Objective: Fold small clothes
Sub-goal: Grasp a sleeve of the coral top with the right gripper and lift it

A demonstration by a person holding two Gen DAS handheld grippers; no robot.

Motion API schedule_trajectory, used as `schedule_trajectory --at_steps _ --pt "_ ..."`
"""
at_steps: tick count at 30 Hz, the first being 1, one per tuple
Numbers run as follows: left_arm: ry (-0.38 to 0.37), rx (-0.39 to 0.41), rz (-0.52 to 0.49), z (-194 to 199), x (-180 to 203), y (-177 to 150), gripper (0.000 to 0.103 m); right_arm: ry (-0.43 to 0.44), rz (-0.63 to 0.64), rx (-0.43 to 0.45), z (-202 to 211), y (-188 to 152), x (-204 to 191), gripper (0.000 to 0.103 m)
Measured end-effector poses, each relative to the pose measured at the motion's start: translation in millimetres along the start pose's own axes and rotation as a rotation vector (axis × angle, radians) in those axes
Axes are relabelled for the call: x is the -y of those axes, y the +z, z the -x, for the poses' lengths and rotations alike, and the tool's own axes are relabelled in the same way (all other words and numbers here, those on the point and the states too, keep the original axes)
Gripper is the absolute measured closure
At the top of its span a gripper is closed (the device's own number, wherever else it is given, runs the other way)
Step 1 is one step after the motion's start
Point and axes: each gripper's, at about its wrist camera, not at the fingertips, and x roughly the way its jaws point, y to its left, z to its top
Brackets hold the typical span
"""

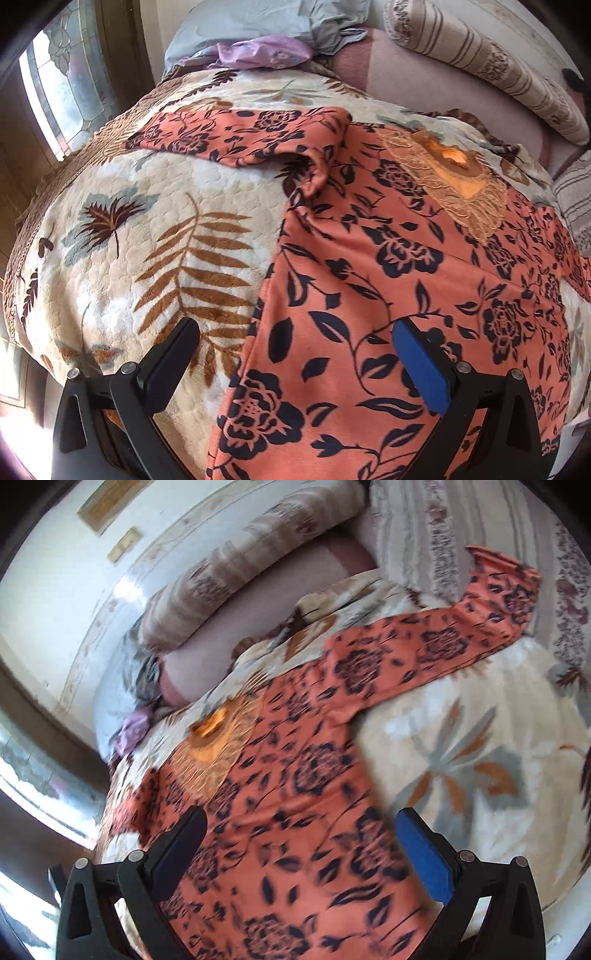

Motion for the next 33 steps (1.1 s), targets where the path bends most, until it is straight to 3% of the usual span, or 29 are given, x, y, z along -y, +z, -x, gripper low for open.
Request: schedule_trajectory --at_steps 3,7,10,14,15,17,18,19,21,23,26,31,33 --pt "0.025 -0.02 0.012 -11 -5 0 0.0 -0.183 0.066 0.144 2 57 39 0.001" --pt "0.022 -0.023 0.013 -19 0 2 0.0 -0.397 0.3 0.236 -18 133 59 0.001" --pt "0.01 -0.014 0.013 -20 4 5 0.0 -0.538 0.494 0.214 -44 175 63 0.002" --pt "0.004 -0.012 -0.005 -22 12 7 0.0 -0.621 0.523 0.115 -72 211 90 0.002" --pt "0.005 -0.012 -0.009 -23 13 8 0.0 -0.624 0.529 0.077 -82 216 96 0.007" --pt "0.002 -0.013 -0.014 -25 13 8 0.0 -0.66 0.553 -0.001 -101 219 105 0.034" --pt "0.001 -0.013 -0.013 -26 12 9 0.0 -0.698 0.543 -0.039 -106 216 111 0.073" --pt "0.0 -0.012 -0.011 -27 11 9 0.0 -0.694 0.501 -0.067 -108 221 117 0.088" --pt "0.0 -0.004 -0.007 -27 6 9 0.0 -0.618 0.394 -0.073 -98 229 123 0.091" --pt "-0.008 0.008 0.006 -25 -1 9 0.0 -0.471 0.272 -0.051 -77 235 120 0.096" --pt "-0.017 0.031 0.02 -22 -12 8 0.0 -0.255 0.196 -0.018 -45 242 88 0.096" --pt "-0.043 0.052 0.064 -18 -34 5 0.0 0.146 0.162 0.036 5 233 -25 0.096" --pt "-0.051 0.06 0.083 -16 -43 3 0.0 0.268 0.196 0.045 15 220 -81 0.096"
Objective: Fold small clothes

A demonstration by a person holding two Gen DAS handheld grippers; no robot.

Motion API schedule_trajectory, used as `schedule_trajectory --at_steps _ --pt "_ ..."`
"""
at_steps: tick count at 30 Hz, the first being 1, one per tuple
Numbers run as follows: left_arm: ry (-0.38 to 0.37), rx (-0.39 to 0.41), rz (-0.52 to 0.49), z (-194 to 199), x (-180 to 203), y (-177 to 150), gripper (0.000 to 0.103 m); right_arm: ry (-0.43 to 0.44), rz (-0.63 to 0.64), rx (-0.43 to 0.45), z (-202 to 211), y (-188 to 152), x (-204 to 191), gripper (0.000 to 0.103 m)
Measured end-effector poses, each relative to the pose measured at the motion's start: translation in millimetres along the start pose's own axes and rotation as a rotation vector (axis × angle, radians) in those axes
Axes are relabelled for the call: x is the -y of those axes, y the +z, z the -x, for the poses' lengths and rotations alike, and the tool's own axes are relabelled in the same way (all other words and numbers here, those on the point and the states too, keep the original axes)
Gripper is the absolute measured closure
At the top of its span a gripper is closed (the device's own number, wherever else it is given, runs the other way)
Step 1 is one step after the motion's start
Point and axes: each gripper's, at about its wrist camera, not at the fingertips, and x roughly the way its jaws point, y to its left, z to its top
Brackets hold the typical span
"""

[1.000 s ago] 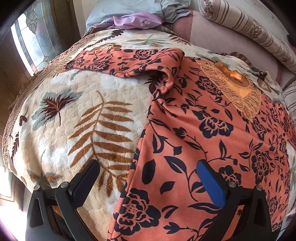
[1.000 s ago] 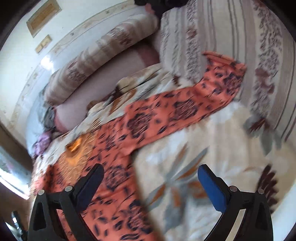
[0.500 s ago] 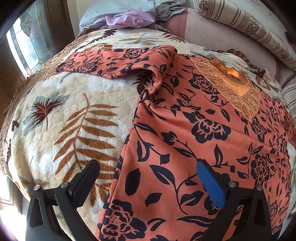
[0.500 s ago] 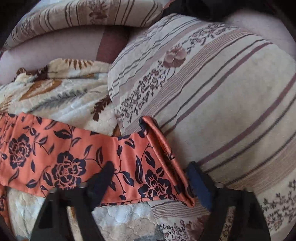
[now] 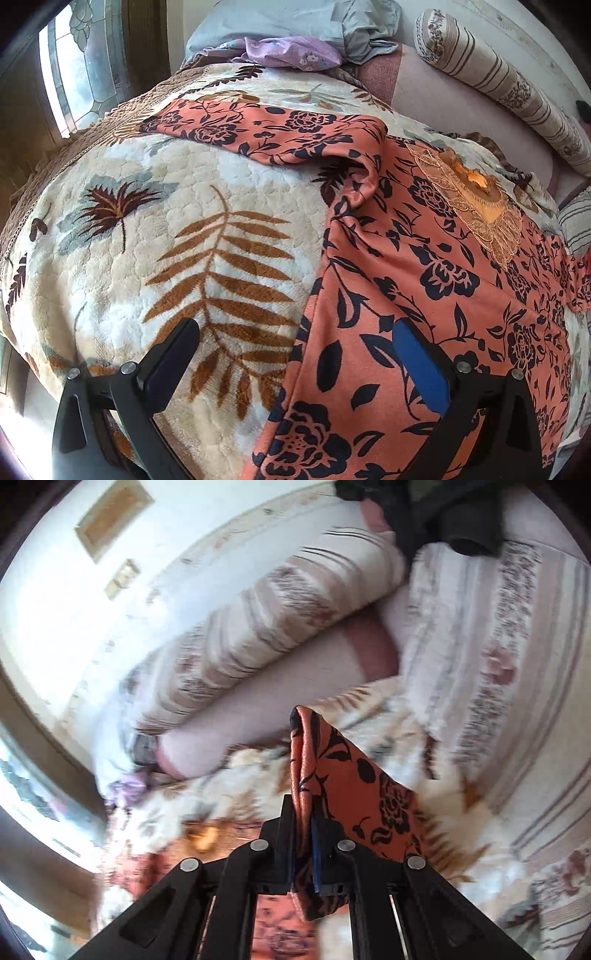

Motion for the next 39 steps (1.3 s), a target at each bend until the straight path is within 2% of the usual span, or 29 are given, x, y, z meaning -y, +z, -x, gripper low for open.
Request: schedule_trajectory --at_steps 2,6,8,10,11,13,14,15,16,17,20,22,25,28,32,34,36,39 --pt "-0.003 0.008 0.015 4 -9 -1 0.0 0.14 -0.009 0.0 -12 -7 -49 0.096" --pt "0.006 0.024 0.049 10 -28 -3 0.0 0.364 -0.01 -0.024 -49 -36 -135 0.096" --pt "0.018 0.03 0.064 12 -35 -3 0.0 0.45 -0.037 -0.051 -74 -57 -164 0.096" --pt "0.022 0.034 0.073 14 -41 -2 0.0 0.534 -0.089 -0.126 -110 -85 -183 0.095" --pt "0.026 0.038 0.073 15 -43 -2 0.0 0.545 -0.096 -0.164 -128 -103 -190 0.093" --pt "0.033 0.041 0.071 17 -45 -2 0.0 0.495 -0.085 -0.255 -171 -142 -194 0.09" --pt "0.033 0.039 0.071 16 -45 -1 0.0 0.474 -0.088 -0.321 -195 -164 -192 0.086" --pt "0.033 0.036 0.07 16 -44 -1 0.0 0.445 -0.101 -0.38 -218 -184 -183 0.062" --pt "0.034 0.033 0.065 15 -42 0 0.0 0.393 -0.126 -0.417 -234 -205 -172 0.024" --pt "0.033 0.033 0.058 16 -40 2 0.0 0.352 -0.16 -0.436 -249 -215 -154 0.019" --pt "0.015 0.058 0.02 23 -27 9 0.0 0.337 -0.229 -0.443 -242 -244 -118 0.019" --pt "-0.015 0.068 -0.006 25 -14 18 0.0 0.349 -0.222 -0.409 -218 -241 -92 0.019" --pt "-0.099 0.059 -0.049 22 17 36 0.0 0.317 -0.185 -0.344 -182 -239 -58 0.019" --pt "-0.222 0.04 -0.076 11 54 59 0.0 0.292 -0.21 -0.328 -177 -241 -27 0.019" --pt "-0.309 -0.031 -0.03 -19 91 91 0.0 0.342 -0.281 -0.294 -166 -260 9 0.02" --pt "-0.337 -0.046 -0.015 -28 109 103 0.0 0.371 -0.275 -0.269 -161 -261 10 0.02" --pt "-0.28 -0.012 -0.09 -35 133 110 0.0 0.401 -0.291 -0.276 -157 -256 10 0.02" --pt "-0.11 -0.009 -0.243 -66 160 111 0.0 0.448 -0.309 -0.218 -141 -237 16 0.02"
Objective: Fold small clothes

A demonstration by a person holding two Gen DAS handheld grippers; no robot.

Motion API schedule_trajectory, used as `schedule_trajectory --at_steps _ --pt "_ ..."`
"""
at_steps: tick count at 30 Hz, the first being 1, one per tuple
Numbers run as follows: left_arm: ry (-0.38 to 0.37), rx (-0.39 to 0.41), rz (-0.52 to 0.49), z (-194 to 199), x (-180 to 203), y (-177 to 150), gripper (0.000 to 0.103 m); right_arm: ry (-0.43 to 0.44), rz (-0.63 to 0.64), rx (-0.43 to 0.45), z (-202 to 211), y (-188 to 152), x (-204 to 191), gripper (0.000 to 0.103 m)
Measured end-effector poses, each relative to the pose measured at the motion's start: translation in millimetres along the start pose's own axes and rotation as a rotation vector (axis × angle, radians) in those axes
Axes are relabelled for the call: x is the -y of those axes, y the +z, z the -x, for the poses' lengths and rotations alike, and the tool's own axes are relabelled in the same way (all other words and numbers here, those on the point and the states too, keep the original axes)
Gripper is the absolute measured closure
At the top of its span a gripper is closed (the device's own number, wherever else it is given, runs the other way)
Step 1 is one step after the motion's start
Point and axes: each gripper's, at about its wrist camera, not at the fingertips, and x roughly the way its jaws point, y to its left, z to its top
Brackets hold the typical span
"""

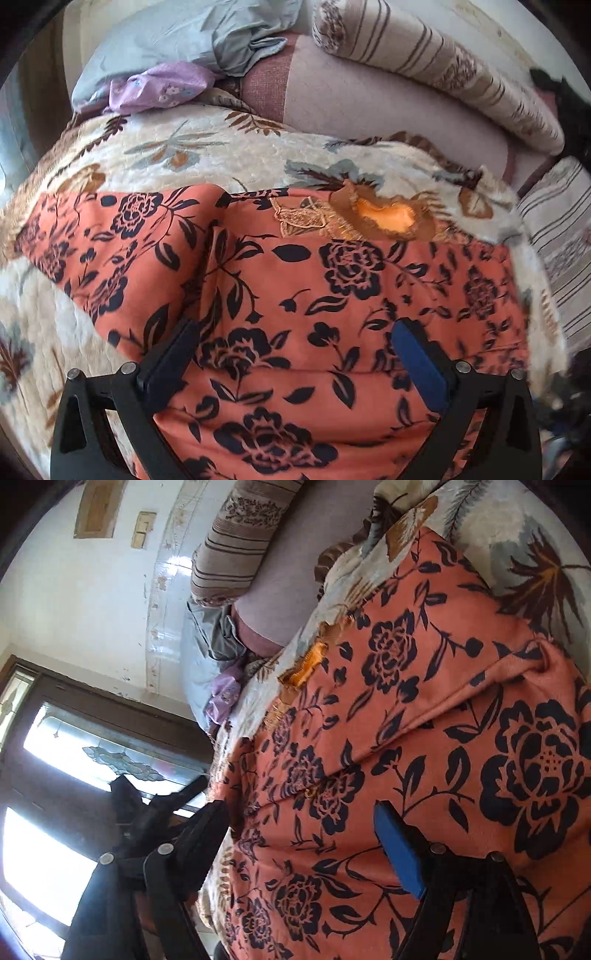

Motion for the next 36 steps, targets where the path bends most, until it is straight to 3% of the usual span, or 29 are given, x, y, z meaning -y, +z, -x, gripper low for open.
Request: schedule_trajectory --at_steps 3,4,6,11,14,15,16,19,20,22,24,26,27,28,29,30,32,33,34,35,36 --pt "0.123 -0.098 -0.064 -41 1 -10 0.0 -0.048 -0.013 0.088 29 30 5 0.02" --pt "0.137 -0.134 -0.064 -51 -5 -16 0.0 -0.084 -0.018 0.101 36 42 12 0.02" --pt "0.084 -0.112 0.0 -51 -17 -23 0.0 -0.168 -0.033 0.112 43 67 28 0.019" --pt "0.088 -0.108 -0.006 -51 -18 -24 0.0 -0.267 -0.081 -0.035 16 111 64 0.023" --pt "0.092 -0.094 -0.016 -52 -17 -24 0.0 -0.394 -0.002 -0.15 -8 113 62 0.049" --pt "0.093 -0.086 -0.021 -53 -16 -23 0.0 -0.458 0.033 -0.179 -13 112 59 0.076" --pt "0.092 -0.076 -0.025 -52 -18 -25 0.0 -0.49 0.057 -0.183 -12 111 56 0.084" --pt "0.092 -0.043 -0.035 -52 -18 -26 0.0 -0.602 0.103 -0.097 10 114 50 0.086" --pt "0.093 -0.031 -0.035 -51 -18 -28 0.0 -0.618 0.109 -0.062 16 115 51 0.086" --pt "0.095 -0.011 -0.036 -52 -16 -30 0.0 -0.545 0.03 -0.062 23 118 60 0.082" --pt "0.092 -0.005 -0.033 -52 -16 -30 0.0 -0.552 0.032 -0.003 29 123 50 0.082" --pt "0.087 0.002 -0.031 -52 -17 -30 0.0 -0.453 0.036 0.036 27 131 35 0.077" --pt "0.084 0.006 -0.03 -52 -17 -30 0.0 -0.384 0.018 0.039 23 137 31 0.059" --pt "0.082 0.008 -0.029 -52 -17 -30 0.0 -0.322 0.003 0.035 16 141 28 0.022" --pt "0.081 0.01 -0.029 -51 -18 -31 0.0 -0.28 -0.004 0.035 8 146 26 0.012" --pt "0.079 0.012 -0.028 -51 -18 -31 0.0 -0.275 -0.003 0.035 -4 150 25 0.01" --pt "0.073 0.016 -0.025 -51 -19 -32 0.0 -0.369 -0.015 -0.004 -26 160 36 0.012" --pt "0.071 0.018 -0.025 -51 -19 -32 0.0 -0.436 -0.036 -0.011 -32 163 45 0.026" --pt "0.068 0.019 -0.023 -51 -19 -32 0.0 -0.512 -0.047 0.006 -29 167 51 0.071" --pt "0.067 0.021 -0.022 -51 -19 -32 0.0 -0.571 -0.045 0.043 -23 169 51 0.086" --pt "0.067 0.024 -0.023 -51 -19 -32 0.0 -0.626 -0.032 0.093 -15 171 49 0.088"
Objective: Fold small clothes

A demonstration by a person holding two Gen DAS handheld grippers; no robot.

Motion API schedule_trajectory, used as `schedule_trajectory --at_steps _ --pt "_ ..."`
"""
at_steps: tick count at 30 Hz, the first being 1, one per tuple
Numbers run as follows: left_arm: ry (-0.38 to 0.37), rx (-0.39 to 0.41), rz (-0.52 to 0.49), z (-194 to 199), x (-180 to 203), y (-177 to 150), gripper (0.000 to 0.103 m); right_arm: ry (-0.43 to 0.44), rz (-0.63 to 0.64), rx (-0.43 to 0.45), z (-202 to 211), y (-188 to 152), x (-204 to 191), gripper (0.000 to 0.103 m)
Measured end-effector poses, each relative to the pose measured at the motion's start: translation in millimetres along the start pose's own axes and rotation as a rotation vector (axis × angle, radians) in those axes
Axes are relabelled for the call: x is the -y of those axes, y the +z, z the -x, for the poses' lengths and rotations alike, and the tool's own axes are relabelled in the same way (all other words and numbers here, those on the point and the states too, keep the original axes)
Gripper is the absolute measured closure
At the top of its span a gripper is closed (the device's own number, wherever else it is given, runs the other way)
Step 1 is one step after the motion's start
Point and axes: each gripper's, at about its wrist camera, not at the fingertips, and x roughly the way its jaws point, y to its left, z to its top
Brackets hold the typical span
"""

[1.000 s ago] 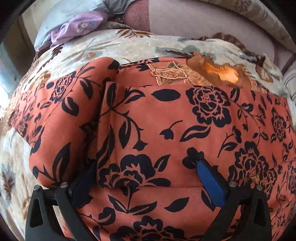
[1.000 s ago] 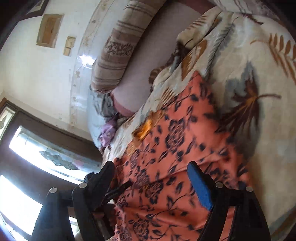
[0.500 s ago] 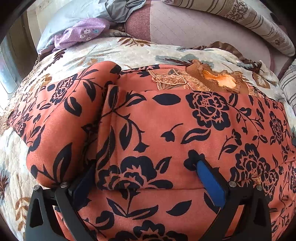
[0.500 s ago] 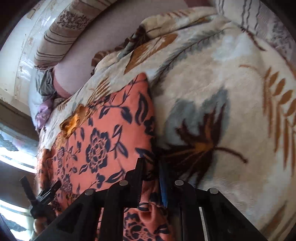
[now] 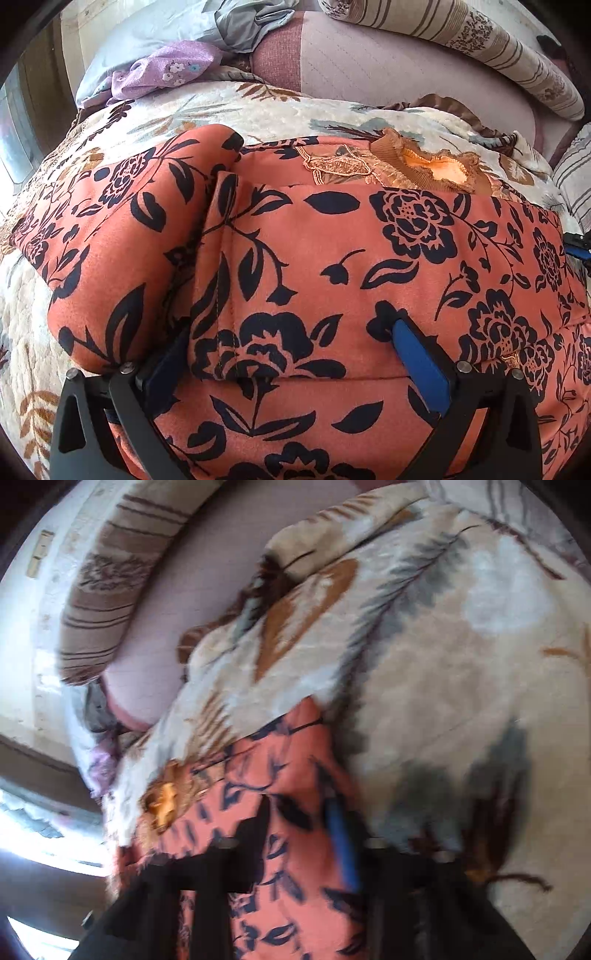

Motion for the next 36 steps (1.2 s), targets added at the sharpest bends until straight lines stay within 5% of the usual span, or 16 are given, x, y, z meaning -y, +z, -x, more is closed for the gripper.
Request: schedule_trajectory --at_steps 2,5,6,7,8,9,11,13,18,20,23,26,29,33,36 --pt "-0.002 0.005 0.0 0 0 -1 0.0 -0.003 -0.026 0.061 14 2 1 0.082" --pt "-0.006 0.008 0.001 0 -1 -1 0.0 0.196 0.002 0.04 18 3 -16 0.081" --pt "-0.007 0.008 0.0 0 -1 -1 0.0 0.252 0.024 -0.008 8 3 -26 0.07" --pt "-0.007 0.009 0.0 0 -1 -1 0.0 0.296 0.041 -0.061 -3 4 -33 0.04" --pt "-0.008 0.009 0.001 0 -1 -1 0.0 0.249 0.058 -0.077 -15 3 -35 0.027" --pt "-0.011 0.01 0.002 0 -1 -1 0.0 0.151 0.051 -0.076 -25 4 -31 0.025" --pt "-0.013 0.011 0.002 0 -2 -2 0.0 0.138 -0.055 -0.007 -19 6 -20 0.032" --pt "-0.012 0.012 0.002 -1 -1 -2 0.0 0.005 0.017 0.109 10 -5 -40 0.029" --pt "-0.014 0.01 0.004 -1 -1 -2 0.0 0.192 0.215 0.109 42 -71 -95 0.027" --pt "-0.026 -0.012 0.0 3 -2 2 0.0 0.16 0.247 0.097 35 -105 -102 0.027" --pt "-0.166 -0.023 0.003 33 -15 11 0.0 0.106 0.288 0.022 12 -144 -98 0.027" --pt "-0.281 0.095 0.101 82 -63 18 0.0 0.072 0.388 0.087 8 -168 -99 0.026" --pt "-0.261 0.171 0.283 103 -143 24 0.0 0.059 0.418 0.091 -1 -171 -103 0.025" --pt "-0.204 0.16 0.688 76 -275 19 0.0 0.084 0.41 0.08 -3 -169 -99 0.019" --pt "-0.197 0.125 0.871 44 -339 16 0.0 0.062 0.438 0.082 -2 -172 -103 0.017"
